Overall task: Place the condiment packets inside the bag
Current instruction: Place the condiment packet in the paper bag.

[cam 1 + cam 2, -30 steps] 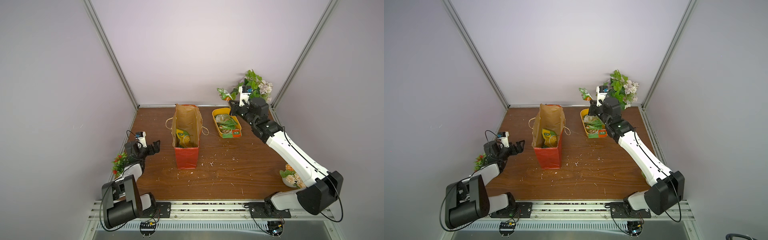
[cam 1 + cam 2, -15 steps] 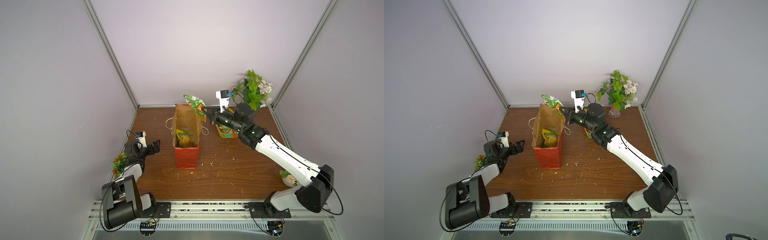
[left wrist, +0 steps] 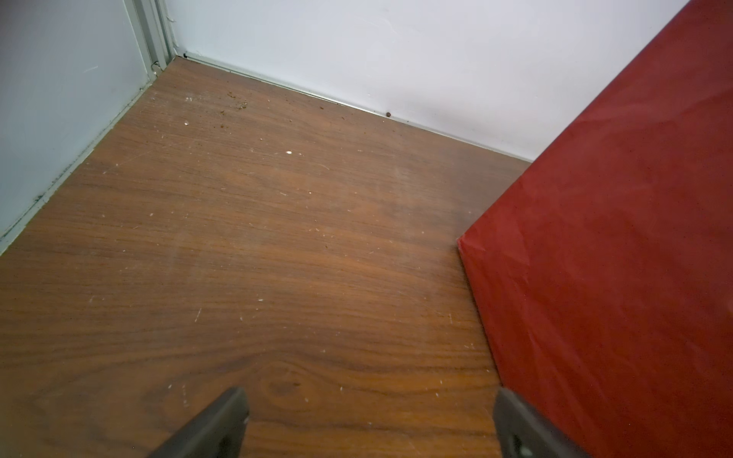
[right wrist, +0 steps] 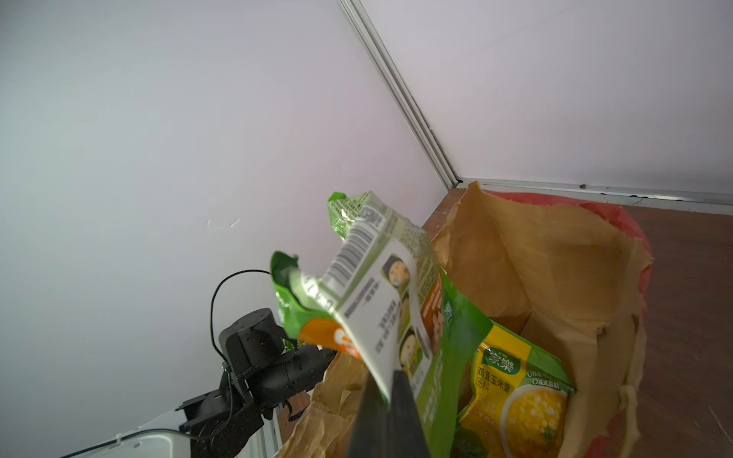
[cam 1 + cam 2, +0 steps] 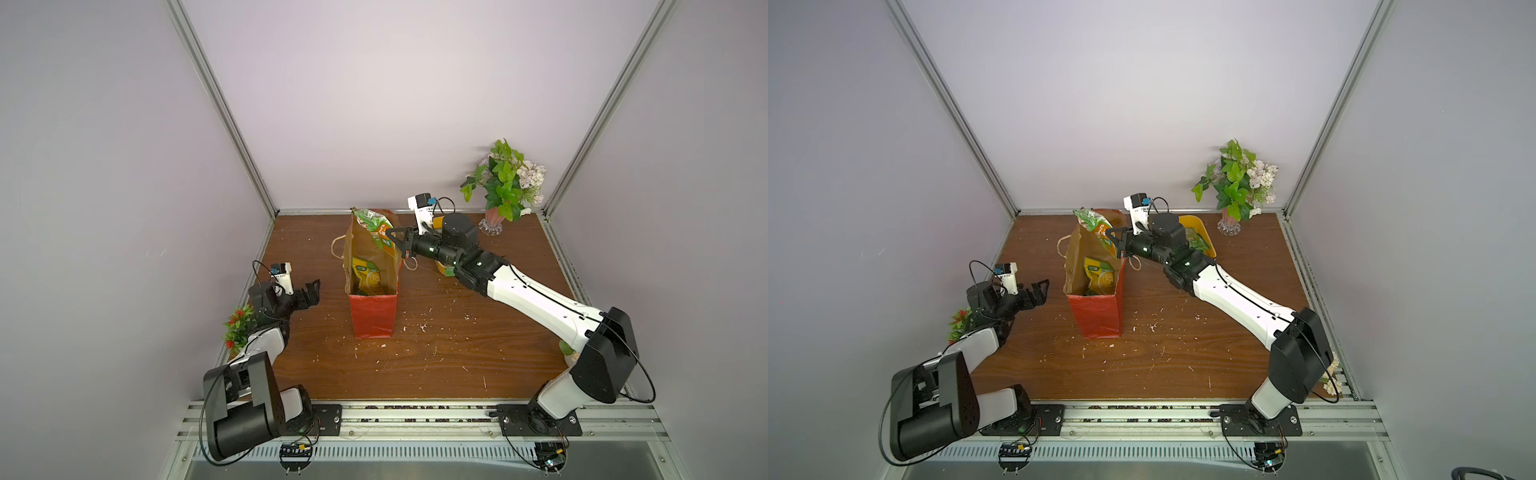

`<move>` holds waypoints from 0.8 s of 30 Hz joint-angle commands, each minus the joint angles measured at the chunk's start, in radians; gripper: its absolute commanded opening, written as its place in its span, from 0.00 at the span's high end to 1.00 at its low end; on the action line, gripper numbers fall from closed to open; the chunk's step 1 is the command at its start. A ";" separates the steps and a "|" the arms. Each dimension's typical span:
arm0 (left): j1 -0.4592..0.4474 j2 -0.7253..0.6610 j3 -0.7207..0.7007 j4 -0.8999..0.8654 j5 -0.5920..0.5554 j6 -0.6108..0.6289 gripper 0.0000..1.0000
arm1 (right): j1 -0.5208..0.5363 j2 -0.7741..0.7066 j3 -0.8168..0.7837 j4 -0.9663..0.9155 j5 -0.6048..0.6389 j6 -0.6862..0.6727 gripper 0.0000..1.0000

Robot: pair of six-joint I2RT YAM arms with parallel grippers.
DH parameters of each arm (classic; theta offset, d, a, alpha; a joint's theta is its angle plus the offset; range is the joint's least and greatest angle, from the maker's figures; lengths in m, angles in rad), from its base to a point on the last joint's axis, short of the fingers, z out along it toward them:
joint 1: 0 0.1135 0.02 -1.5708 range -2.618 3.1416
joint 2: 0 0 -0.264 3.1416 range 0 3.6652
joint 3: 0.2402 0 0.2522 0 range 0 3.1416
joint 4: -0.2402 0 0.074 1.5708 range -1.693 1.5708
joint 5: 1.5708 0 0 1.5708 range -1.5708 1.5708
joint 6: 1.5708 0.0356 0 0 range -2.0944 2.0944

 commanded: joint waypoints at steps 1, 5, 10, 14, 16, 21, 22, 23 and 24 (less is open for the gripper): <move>0.016 -0.018 -0.006 0.014 0.013 0.007 0.00 | 0.005 -0.002 0.088 -0.001 0.023 -0.035 0.75; 0.017 -0.020 -0.006 0.015 0.012 0.006 0.00 | 0.004 -0.026 0.137 -0.069 0.067 -0.093 0.58; 0.016 -0.019 -0.007 0.013 0.013 0.007 0.00 | -0.021 -0.112 0.124 -0.124 0.183 -0.181 0.48; 0.017 -0.021 -0.007 0.012 0.015 0.007 0.00 | -0.115 -0.159 0.084 -0.168 0.220 -0.217 0.40; 0.016 -0.022 -0.007 0.012 0.015 0.006 0.00 | -0.169 -0.161 0.069 -0.202 0.225 -0.248 0.36; 0.016 -0.022 -0.007 0.013 0.013 0.005 0.00 | -0.250 -0.065 0.101 -0.372 0.280 -0.444 0.26; 0.017 -0.022 -0.006 0.013 0.012 0.005 0.00 | -0.255 -0.033 0.109 -0.407 0.313 -0.478 0.24; 0.018 -0.022 -0.006 0.012 0.012 0.005 0.00 | -0.261 -0.005 0.111 -0.431 0.340 -0.503 0.24; 0.017 -0.022 -0.005 0.013 0.012 0.005 0.00 | -0.268 0.022 0.110 -0.450 0.365 -0.519 0.24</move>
